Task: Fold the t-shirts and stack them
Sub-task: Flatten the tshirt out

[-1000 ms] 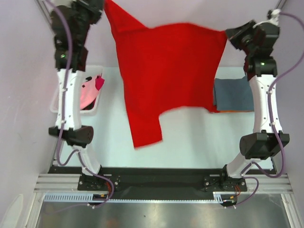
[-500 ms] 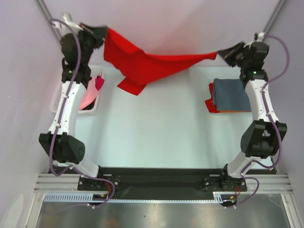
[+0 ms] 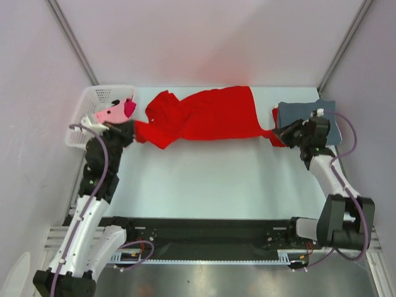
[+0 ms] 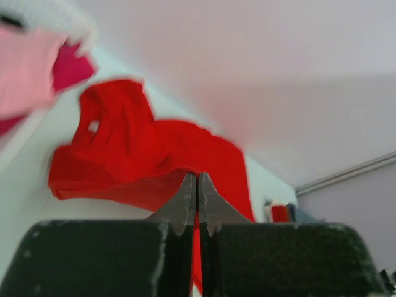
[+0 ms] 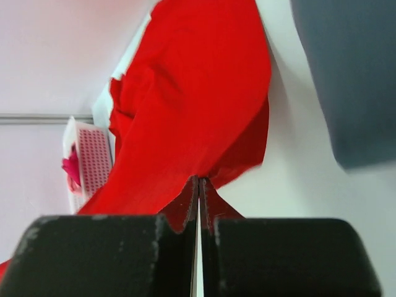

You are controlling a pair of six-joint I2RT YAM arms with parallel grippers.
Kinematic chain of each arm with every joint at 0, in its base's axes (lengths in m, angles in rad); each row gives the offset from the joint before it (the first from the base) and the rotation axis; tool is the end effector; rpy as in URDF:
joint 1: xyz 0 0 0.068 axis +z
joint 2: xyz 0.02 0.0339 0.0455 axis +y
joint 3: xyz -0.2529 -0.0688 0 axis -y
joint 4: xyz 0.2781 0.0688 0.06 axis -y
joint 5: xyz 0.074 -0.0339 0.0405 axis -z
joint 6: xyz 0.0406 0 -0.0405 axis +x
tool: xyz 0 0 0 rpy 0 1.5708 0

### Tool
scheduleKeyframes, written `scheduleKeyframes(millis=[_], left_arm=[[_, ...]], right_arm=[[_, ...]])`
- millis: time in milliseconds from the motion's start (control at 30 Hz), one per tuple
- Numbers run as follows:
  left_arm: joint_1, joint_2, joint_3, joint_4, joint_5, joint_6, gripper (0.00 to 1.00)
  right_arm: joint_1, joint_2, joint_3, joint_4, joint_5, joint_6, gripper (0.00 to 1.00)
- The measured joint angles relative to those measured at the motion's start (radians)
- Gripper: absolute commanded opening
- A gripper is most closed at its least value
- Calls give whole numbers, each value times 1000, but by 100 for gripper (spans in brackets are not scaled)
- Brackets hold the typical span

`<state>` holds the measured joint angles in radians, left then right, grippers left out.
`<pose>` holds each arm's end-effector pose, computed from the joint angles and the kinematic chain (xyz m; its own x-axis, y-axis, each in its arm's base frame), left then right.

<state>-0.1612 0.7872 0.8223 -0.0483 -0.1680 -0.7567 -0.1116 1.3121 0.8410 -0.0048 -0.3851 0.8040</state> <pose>0.2294 -0.0304 0.3609 -0.0048 -0.6850 -0.7286 -0.0139 0.7285 -0.6849 0.3292 -0.0215 0.2341 -0.4805 0.7254 -0.4928 0.1692 0.6281 0.7595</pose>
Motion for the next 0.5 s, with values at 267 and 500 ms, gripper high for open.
scheduleKeyframes(millis=[267,500], left_arm=[[0,-251,-354,-182,-4,-57,0],[0,-495,-386,-293,-4,-56,0]], right_arm=[[5,-363,-304,-73,72,-46,0],[16,-683,-442,-220,97,-76,0]])
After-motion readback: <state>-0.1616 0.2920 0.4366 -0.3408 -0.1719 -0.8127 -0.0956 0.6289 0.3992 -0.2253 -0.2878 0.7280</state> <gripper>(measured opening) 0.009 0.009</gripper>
